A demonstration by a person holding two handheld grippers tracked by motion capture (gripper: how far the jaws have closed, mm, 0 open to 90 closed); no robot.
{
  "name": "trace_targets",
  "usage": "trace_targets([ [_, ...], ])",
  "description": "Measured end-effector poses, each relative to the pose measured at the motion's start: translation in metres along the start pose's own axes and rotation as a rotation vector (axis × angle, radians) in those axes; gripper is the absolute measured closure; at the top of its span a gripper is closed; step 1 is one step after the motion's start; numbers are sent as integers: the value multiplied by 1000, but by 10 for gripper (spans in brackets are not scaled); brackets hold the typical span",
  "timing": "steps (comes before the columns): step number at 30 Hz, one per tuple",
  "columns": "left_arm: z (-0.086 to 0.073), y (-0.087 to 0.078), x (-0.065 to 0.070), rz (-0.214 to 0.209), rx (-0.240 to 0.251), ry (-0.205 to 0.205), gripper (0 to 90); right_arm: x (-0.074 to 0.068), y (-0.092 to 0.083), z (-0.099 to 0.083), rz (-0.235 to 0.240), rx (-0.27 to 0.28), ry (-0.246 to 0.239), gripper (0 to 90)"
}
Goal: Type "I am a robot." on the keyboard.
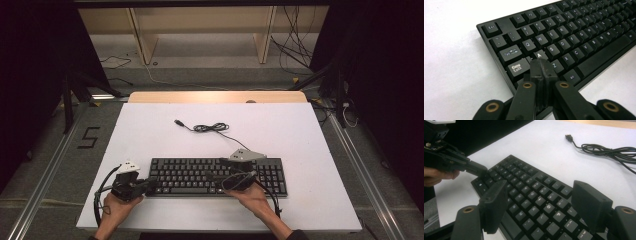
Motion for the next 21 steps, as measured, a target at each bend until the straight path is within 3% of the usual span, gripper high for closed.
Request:
trace_targets([
  [21, -1, 4, 0, -9, -37, -2, 891, -1, 0, 0, 2, -1, -5, 304],
])
Point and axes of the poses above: each handheld gripper's, and its own axes: y roughly forward along the jaws, z roughly out of its top, x roughly to its right, the point moved 2 cm from there along y, roughly forward along the jaws, and after that the axes turned 3 degrees about -x, right-handed, at the moved point
